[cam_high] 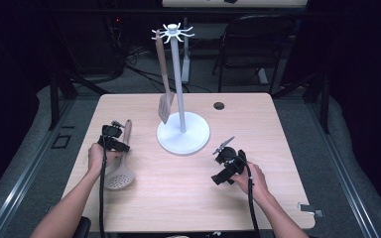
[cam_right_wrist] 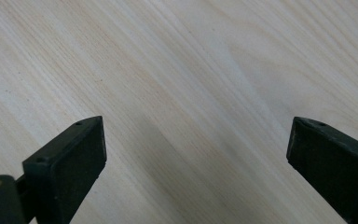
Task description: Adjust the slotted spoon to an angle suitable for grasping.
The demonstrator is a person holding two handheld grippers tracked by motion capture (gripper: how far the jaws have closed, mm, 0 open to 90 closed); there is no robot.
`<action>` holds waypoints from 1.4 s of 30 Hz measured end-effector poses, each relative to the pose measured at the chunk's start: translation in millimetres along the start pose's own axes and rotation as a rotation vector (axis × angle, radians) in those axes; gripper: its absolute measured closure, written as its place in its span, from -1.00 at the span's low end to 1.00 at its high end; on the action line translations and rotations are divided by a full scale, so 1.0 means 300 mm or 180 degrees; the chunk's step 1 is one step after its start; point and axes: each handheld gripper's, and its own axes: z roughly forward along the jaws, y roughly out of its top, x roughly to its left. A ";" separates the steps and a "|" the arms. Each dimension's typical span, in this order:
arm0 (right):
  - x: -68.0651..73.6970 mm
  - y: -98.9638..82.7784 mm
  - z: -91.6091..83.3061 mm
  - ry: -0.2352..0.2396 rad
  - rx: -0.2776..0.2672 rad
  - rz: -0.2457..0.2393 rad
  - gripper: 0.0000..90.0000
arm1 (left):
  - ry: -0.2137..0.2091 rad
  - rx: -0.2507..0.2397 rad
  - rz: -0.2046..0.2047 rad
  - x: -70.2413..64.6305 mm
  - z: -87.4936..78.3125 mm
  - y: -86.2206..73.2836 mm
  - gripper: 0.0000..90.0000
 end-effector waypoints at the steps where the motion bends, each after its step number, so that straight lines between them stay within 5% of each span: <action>1: 0.000 -0.001 0.000 0.0001 -0.0001 0.0003 -0.90 | -0.0015 0.0007 0.0011 -0.003 0.000 0.001 0.42; 14: 0.000 -0.003 0.000 -0.0001 0.0019 0.0003 -0.89 | -0.0140 0.0186 0.0216 -0.030 -0.016 -0.008 0.57; 22: 0.004 -0.004 0.005 0.0021 -0.0005 0.0034 -0.89 | -0.0058 0.0233 0.0309 -0.048 -0.020 -0.015 0.57; 24: 0.002 -0.002 0.001 -0.0001 0.0051 -0.0024 -0.89 | -0.0008 0.0220 0.0309 -0.051 -0.020 -0.009 0.37; 29: 0.002 -0.002 0.004 0.0001 0.0059 -0.0015 -0.89 | 0.0007 0.0156 0.0312 -0.057 -0.019 0.010 0.30; 42: 0.000 -0.002 0.009 -0.0003 0.0078 -0.0017 -0.85 | 0.0098 0.0235 0.0305 -0.064 0.009 0.040 0.54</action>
